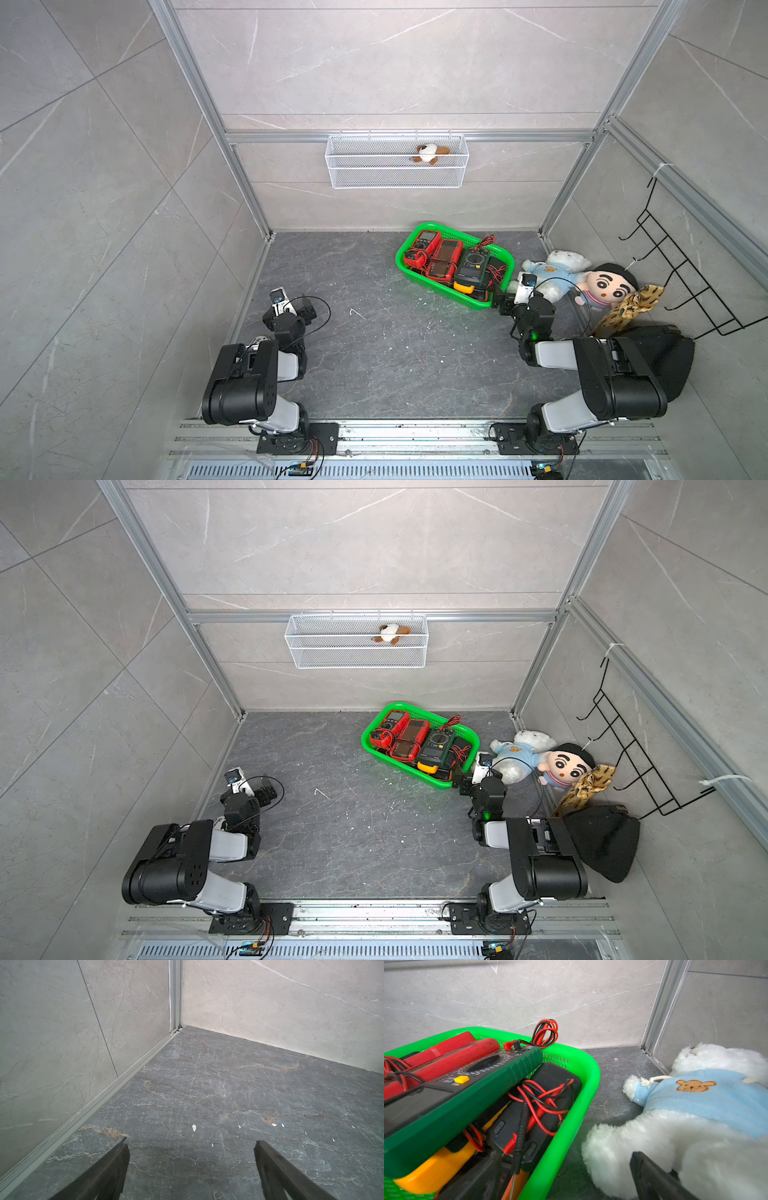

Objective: Put the multimeter into the basket
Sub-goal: Reset both arms

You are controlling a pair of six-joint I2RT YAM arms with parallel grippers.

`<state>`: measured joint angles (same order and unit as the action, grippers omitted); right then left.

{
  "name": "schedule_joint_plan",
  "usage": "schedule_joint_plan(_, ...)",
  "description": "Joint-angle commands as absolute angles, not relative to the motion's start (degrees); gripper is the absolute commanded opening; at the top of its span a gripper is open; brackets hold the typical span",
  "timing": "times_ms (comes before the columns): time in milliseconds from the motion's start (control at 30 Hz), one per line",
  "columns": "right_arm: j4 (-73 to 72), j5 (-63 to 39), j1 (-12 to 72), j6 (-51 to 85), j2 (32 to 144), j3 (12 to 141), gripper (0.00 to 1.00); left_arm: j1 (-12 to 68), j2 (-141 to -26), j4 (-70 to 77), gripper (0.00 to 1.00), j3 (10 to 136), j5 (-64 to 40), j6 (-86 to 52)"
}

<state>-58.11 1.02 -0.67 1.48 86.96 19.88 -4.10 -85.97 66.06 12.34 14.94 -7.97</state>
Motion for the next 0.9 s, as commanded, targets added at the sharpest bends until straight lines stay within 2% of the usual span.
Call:
schedule_joint_plan(0, -53.23, -0.27, -0.54, -0.57, 87.97, 20.02, 1.0, -3.78, -85.87, 68.64, 0.98, 12.02, 15.78, -8.75)
schedule_joint_plan(100, -56.28, -5.38, -0.54, -2.22, 87.8, 18.37, 1.0, -3.78, -85.85, 68.64, 0.98, 11.98, 15.81, -8.7)
schedule_joint_plan(133, -59.72, -9.28, -0.56, -3.91, 87.73, 16.63, 1.0, -3.78, -85.83, 68.64, 0.98, 11.97, 15.81, -8.73)
schedule_joint_plan(233, -68.66, -12.65, -0.6, -5.2, 87.99, 11.78, 1.0, -3.78, -85.87, 68.64, 0.98, 12.04, 15.79, -8.7)
schedule_joint_plan(300, -70.33, -9.43, -0.6, -4.12, 88.59, 11.41, 1.0, -3.78, -85.83, 68.64, 0.98, 11.97, 15.76, -8.71)
schedule_joint_plan(400, -64.92, -3.36, -0.57, -1.67, 88.24, 14.11, 1.0, -3.78, -85.86, 68.64, 0.98, 12.02, 15.81, -8.7)
schedule_joint_plan(500, -58.73, -4.4, -0.56, -1.9, 87.89, 17.06, 1.0, -3.78, -85.84, 68.64, 0.98, 11.99, 15.81, -8.68)
schedule_joint_plan(667, -58.12, -4.66, -0.6, -2.11, 87.8, 17.4, 1.0, -3.78, -85.86, 68.64, 0.98, 12.01, 15.81, -8.7)
schedule_joint_plan(867, -54.44, 0.93, -0.64, 0.06, 87.87, 19.44, 1.0, -3.78, -85.79, 68.64, 0.98, 12.02, 15.74, -8.71)
